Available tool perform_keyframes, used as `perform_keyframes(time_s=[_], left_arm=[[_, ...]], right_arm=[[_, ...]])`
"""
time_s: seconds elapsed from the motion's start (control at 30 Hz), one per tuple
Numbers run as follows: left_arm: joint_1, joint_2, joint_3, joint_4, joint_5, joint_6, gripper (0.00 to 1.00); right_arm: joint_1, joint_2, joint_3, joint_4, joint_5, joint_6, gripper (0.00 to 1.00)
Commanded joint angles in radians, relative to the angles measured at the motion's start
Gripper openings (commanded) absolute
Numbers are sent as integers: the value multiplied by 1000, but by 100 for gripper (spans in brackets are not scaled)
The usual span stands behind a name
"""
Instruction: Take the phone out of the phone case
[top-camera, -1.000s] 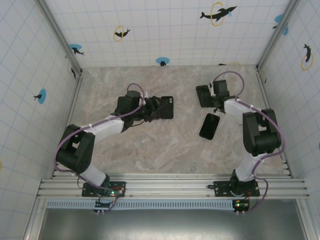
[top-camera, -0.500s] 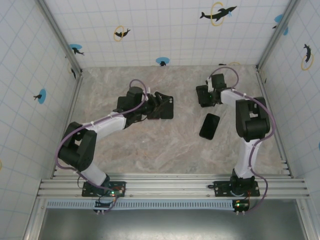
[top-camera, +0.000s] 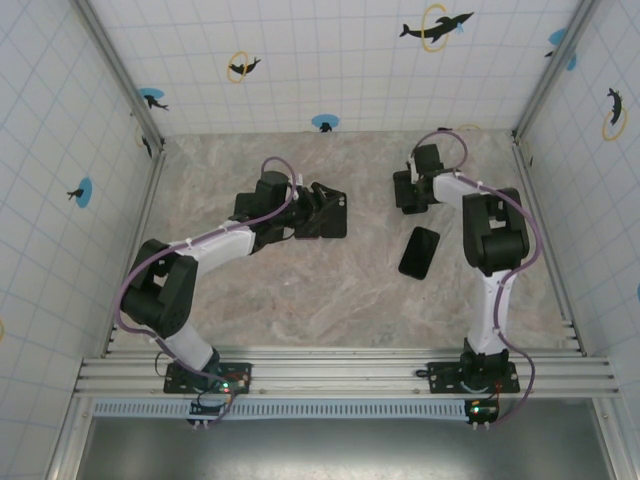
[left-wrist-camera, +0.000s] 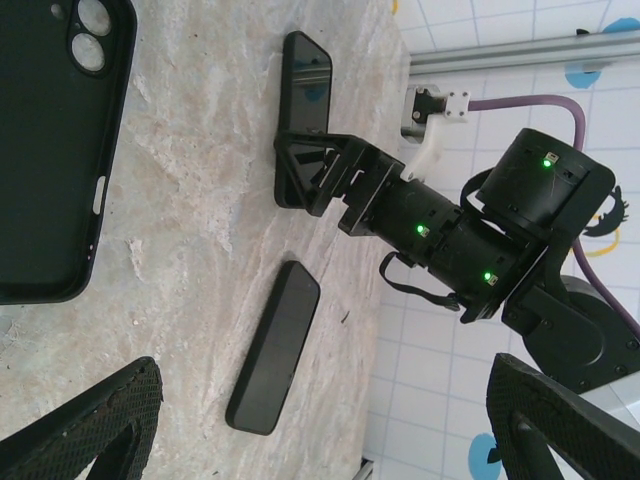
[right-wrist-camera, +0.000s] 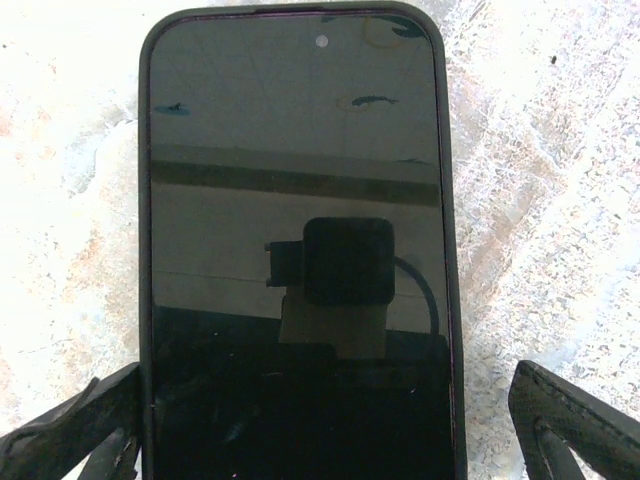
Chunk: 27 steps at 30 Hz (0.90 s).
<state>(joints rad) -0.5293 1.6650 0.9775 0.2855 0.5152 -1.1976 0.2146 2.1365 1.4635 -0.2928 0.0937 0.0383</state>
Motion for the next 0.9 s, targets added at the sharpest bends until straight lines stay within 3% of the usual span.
perform_keyframes(time_s=[0.0, 0.23, 0.57, 0.87], left_arm=[[-2, 11, 12, -12, 9, 12, 85], [-3, 1, 7, -17, 6, 17, 85], [-1, 4, 10, -19, 3, 20, 85], [-2, 12, 26, -7, -23, 13, 85]], right_arm=[[9, 54, -6, -92, 34, 22, 93], [3, 35, -96, -59, 9, 75, 87], [-15, -23, -122, -25, -16, 91, 56], [-47, -159, -209, 69, -114, 102, 52]])
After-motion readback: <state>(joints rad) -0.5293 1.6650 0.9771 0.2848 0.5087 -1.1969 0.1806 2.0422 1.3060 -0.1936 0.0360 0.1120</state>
